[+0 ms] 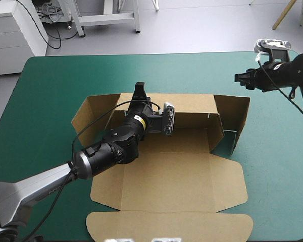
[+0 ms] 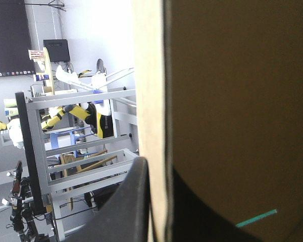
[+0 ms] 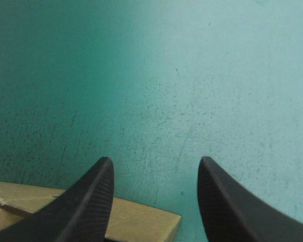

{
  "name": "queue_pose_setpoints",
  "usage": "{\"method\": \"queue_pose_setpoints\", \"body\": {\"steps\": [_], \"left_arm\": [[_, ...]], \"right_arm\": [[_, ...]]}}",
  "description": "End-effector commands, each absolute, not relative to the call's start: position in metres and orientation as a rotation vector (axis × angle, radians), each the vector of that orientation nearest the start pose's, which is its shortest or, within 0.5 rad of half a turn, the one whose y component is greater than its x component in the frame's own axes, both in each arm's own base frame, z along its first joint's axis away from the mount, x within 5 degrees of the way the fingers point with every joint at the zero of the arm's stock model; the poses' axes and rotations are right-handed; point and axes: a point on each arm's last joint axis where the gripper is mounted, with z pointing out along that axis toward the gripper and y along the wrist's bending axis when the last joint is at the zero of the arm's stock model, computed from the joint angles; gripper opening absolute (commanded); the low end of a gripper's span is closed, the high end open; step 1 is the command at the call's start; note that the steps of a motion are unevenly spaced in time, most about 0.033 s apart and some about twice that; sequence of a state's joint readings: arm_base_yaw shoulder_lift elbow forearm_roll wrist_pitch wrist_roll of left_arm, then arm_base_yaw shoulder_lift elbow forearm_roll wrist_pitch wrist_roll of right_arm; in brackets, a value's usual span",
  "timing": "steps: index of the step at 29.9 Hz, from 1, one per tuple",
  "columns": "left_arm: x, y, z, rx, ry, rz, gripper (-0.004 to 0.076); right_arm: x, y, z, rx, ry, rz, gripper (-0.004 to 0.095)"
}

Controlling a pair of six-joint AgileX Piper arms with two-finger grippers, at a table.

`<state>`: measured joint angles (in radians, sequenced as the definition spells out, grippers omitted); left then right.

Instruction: Fold the box

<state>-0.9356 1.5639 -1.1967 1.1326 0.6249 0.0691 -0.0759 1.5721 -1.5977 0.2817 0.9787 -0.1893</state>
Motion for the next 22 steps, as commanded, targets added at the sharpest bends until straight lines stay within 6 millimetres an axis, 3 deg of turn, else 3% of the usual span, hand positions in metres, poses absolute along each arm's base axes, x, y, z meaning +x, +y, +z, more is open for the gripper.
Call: {"method": "queue_pose_setpoints", "body": {"steps": [1, 11, 22], "left_arm": [[0.237, -0.257, 0.321, 1.603, 1.369, 0.609, -0.001], [0.237, -0.258, 0.321, 1.606, 1.363, 0.602, -0.001], [0.239, -0.259, 0.323, 1.629, 1.29, 0.655, -0.001]], "right_arm": [[0.351, -0.007, 0.401, -0.054, 2.326, 0.235, 0.0458], [0.368, -0.008, 0.378, -0.046, 2.393, 0.25, 0.0458], [0.361, -0.009, 0.373, -0.109, 2.487, 0.259, 0.0458]]}}
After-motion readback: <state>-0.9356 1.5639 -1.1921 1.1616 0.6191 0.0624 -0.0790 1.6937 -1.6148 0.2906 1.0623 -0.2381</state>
